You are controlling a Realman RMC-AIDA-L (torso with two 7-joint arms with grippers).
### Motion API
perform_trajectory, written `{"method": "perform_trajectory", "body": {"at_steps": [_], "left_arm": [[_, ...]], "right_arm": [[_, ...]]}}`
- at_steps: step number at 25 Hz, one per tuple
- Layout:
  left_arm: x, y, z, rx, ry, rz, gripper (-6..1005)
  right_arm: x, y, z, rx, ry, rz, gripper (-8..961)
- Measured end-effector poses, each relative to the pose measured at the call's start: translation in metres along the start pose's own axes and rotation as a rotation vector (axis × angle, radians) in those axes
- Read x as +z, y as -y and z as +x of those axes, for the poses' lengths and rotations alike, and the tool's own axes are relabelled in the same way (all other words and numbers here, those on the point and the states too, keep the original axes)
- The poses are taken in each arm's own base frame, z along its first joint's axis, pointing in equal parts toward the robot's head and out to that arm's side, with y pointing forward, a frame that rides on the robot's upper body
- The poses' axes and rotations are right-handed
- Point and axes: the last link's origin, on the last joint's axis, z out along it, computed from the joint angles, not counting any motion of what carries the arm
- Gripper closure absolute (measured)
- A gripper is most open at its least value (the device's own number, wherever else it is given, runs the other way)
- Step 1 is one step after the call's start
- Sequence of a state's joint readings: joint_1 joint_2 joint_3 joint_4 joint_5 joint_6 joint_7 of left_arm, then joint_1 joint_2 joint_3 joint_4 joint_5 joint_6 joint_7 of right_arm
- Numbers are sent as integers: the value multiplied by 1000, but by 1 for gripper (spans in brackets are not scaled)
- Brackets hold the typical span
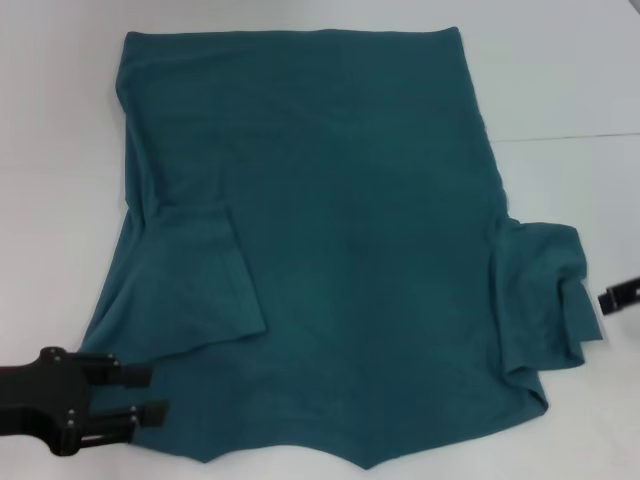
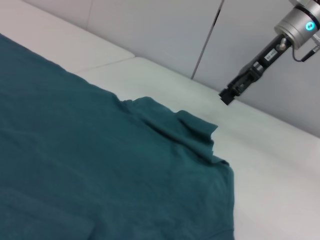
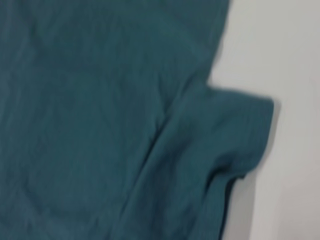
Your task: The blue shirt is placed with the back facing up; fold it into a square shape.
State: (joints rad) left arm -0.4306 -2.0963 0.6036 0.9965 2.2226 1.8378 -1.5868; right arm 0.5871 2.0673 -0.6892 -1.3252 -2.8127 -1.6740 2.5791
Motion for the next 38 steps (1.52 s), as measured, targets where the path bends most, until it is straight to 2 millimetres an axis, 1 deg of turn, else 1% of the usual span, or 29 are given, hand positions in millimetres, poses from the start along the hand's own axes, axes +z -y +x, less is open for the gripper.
{"method": "perform_trajectory", "body": {"at_steps": [4,8,11,16,24,28,38], "left_arm": [[6,4,2,7,23,8,471],[13,6,5,21,51,3,472],[16,7,6,31,65,4,471],[18,10,8,36,71,17,474],[16,13,8,25,73,42,477],[16,15,7,22,74,55,477],[18,17,4,13,97,67,478]], "right_arm": [[14,6,16,46,-9,-6,28],[28,7,21,83,22,-50,31],[36,9,21,112,58,-73,33],[49,7,20,124,52,-85,36],[53,2,16,103,54,-91,51],[57,-1,16,96,51,-107,229],[57,-2,15,97,58,-109,649]]}}
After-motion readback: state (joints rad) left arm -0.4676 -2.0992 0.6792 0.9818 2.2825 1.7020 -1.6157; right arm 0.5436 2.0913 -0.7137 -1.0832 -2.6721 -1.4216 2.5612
